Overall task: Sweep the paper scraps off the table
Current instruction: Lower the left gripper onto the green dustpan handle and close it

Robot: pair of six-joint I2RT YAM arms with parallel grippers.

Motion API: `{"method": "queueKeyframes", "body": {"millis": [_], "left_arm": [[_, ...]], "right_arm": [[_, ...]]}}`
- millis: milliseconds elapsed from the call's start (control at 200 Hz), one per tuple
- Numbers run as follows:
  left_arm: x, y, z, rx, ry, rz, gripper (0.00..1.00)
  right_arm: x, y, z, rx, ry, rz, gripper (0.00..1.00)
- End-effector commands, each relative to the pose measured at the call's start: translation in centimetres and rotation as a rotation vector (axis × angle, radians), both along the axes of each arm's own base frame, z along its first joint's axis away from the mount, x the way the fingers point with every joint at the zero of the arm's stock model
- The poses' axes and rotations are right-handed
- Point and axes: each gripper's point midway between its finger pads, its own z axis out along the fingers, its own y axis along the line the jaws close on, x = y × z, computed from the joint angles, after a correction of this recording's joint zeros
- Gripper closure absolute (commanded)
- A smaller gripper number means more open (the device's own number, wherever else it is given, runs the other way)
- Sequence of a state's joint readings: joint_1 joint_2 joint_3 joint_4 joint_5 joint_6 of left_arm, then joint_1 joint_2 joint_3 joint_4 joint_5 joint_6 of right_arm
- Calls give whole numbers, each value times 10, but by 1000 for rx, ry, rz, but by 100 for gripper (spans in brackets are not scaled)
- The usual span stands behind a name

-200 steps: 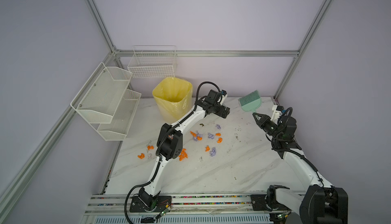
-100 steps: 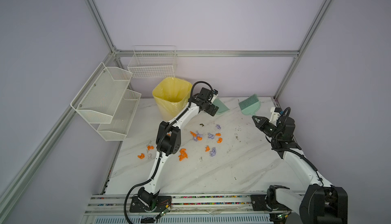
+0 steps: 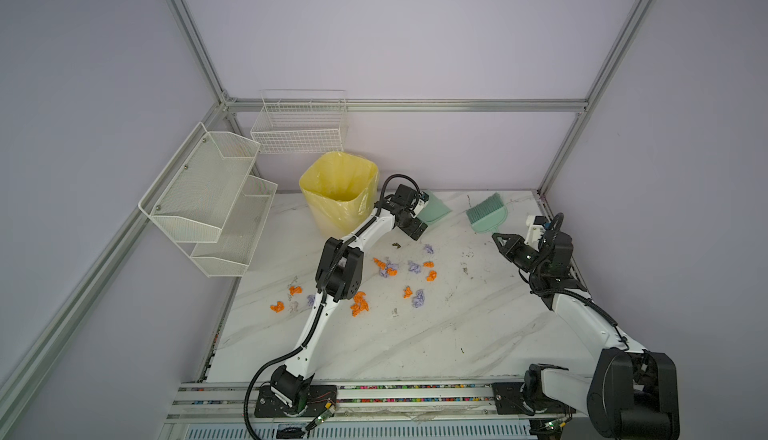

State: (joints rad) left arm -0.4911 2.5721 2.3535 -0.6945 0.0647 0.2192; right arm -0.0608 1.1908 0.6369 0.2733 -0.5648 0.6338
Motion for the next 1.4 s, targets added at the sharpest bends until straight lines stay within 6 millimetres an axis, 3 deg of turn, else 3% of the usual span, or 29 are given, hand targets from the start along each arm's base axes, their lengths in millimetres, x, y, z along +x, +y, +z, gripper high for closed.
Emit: {"method": "queueKeyframes", "body": {"millis": [0, 110, 295, 420, 505, 740, 1030, 1395], "left_arm": [[28, -3, 67, -110, -146, 13, 0], [29, -1, 71, -114, -149, 25, 0], [21, -9, 103, -201, -155, 8, 0], [28, -8, 107, -214, -179, 13, 0], [33, -6, 96, -212, -167, 19, 0], [35, 7, 54, -95, -138, 38, 12], [35, 9, 41, -76, -123, 30, 26], [36, 19, 16, 2, -107, 37, 29]], "right_arm": [[2, 1, 4, -10, -46, 15, 100], [3, 2, 3, 3, -45, 20, 100], [2, 3, -5, 7, -36, 25, 100], [2, 5, -9, 13, -28, 33, 100], [2, 4, -10, 14, -26, 33, 100], [3, 5, -8, 7, -30, 41, 100], [2, 5, -9, 3, -26, 40, 100], [2, 5, -8, 11, -30, 40, 100]]}}
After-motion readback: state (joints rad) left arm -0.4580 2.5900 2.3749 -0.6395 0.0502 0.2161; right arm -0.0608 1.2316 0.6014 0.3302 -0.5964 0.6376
